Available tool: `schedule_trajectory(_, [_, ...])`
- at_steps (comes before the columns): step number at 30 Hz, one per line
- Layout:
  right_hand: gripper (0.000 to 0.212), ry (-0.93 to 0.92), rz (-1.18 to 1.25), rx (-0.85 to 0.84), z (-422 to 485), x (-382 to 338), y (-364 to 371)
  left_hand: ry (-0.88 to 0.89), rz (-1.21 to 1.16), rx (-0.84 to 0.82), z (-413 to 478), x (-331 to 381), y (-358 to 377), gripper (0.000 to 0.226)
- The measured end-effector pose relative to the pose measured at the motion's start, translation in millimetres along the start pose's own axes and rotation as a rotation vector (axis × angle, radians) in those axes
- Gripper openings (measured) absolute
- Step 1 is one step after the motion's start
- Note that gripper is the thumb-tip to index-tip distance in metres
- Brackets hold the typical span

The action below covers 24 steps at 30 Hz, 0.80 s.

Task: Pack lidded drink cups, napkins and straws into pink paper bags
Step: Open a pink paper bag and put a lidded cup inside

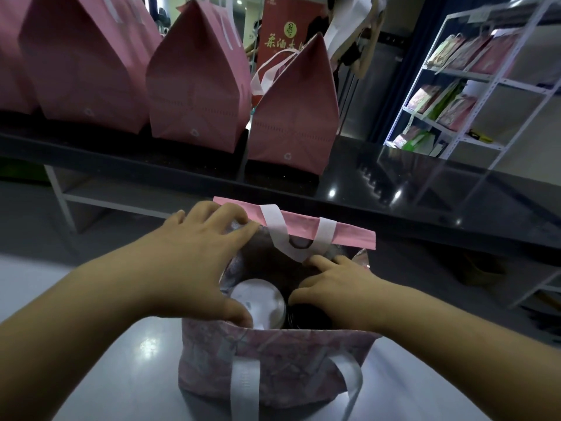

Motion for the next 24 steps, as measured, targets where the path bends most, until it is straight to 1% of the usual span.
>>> schedule_trajectory(3, [0.057, 0.002, 0.040, 0.005, -2.9, 1.5, -8.1, 0.003, 0.031, 0.013, -0.3, -0.7, -2.7, 0.113])
schedule_trajectory(6, [0.064, 0.045, 0.190, 0.033, -8.5, 6.6, -25.5, -0.015, 0.093, -0.010, 1.1, -0.8, -4.9, 0.110])
schedule_trajectory(10, [0.051, 0.095, 0.325, 0.111, -20.1, 15.4, -50.3, -0.068, 0.170, -0.042, 4.2, -0.2, -14.8, 0.097])
schedule_trajectory(13, [0.040, 0.114, 0.377, 0.197, -34.3, 21.0, -69.8, -0.090, 0.214, -0.010, 5.5, 5.4, -31.7, 0.082])
schedule_trajectory(15, [0.036, 0.115, 0.406, 0.272, -50.5, 25.4, -81.8, -0.092, 0.217, 0.051, 6.5, 13.5, -45.8, 0.073])
schedule_trajectory(18, [0.032, 0.112, 0.433, 0.377, -85.3, 36.1, -94.8, -0.042, 0.180, 0.217, 12.3, 42.3, -69.8, 0.062])
schedule_trajectory(21, [0.033, 0.138, 0.452, 0.452, -130.9, 55.5, -96.0, 0.052, 0.125, 0.392, 22.9, 91.1, -87.8, 0.055])
schedule_trajectory(24, [0.036, 0.190, 0.449, 0.480, -183.0, 79.1, -80.5, 0.126, 0.050, 0.484, 40.0, 150.8, -94.6, 0.053])
Point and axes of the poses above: each hand's wrist, its own z-axis towards the middle knuckle, its own y-axis out of the palm, x = y × z, the point moved 5 cm from there along z, towards the middle knuckle, and after that the axes turned 13 degrees about y, right-handed, at the moved point
